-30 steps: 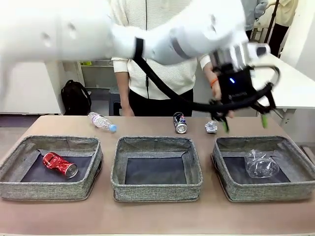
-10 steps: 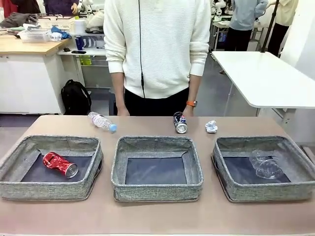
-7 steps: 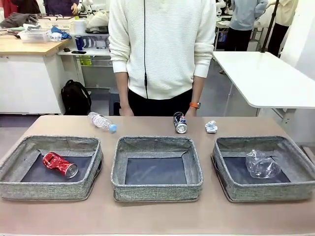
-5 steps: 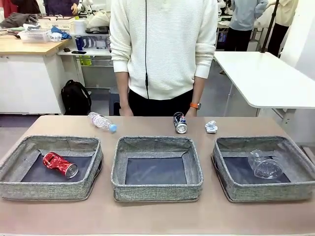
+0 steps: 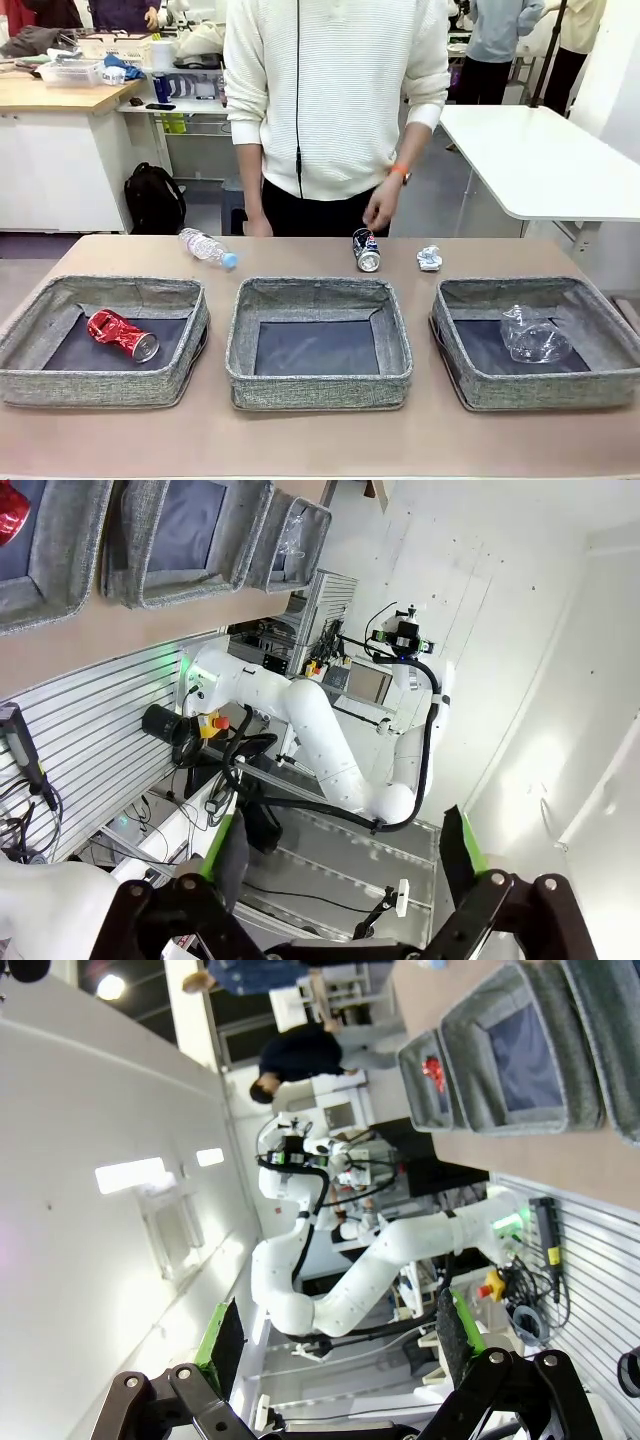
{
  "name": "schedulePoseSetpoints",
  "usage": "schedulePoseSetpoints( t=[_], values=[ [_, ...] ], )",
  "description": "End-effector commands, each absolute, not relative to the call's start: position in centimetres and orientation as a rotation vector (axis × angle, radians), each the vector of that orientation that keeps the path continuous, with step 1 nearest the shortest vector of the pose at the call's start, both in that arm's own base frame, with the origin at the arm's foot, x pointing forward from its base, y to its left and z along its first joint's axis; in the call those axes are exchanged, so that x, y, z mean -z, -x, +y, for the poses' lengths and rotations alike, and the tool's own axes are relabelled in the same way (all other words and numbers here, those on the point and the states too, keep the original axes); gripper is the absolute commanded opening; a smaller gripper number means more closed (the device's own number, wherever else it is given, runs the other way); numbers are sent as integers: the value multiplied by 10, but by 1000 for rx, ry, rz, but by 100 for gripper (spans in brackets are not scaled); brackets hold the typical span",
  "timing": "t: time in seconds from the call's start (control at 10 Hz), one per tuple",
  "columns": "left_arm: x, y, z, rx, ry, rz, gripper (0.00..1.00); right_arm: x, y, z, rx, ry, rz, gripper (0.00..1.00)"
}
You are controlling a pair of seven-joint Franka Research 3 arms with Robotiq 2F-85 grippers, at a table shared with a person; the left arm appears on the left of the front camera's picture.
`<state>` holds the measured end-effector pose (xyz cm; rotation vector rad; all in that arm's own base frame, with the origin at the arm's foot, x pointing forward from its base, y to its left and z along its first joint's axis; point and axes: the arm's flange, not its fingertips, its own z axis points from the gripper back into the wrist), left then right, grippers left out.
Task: Sort the waste into the appropriate baskets.
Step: Pick up the waste item pointed out by the person.
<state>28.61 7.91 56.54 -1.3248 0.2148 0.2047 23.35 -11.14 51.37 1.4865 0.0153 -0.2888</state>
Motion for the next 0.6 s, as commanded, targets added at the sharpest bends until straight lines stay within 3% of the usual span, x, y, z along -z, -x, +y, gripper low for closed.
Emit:
schedulePoseSetpoints(
  t=[0.0, 0.5],
  values=[
    [-568, -284, 80, -195, 1336, 214, 100, -517, -235, -112, 265, -1505, -7, 100],
    [-568, -284, 80, -195, 1336, 214, 100, -517, -235, -112, 265, -1505, -7, 100]
  ],
)
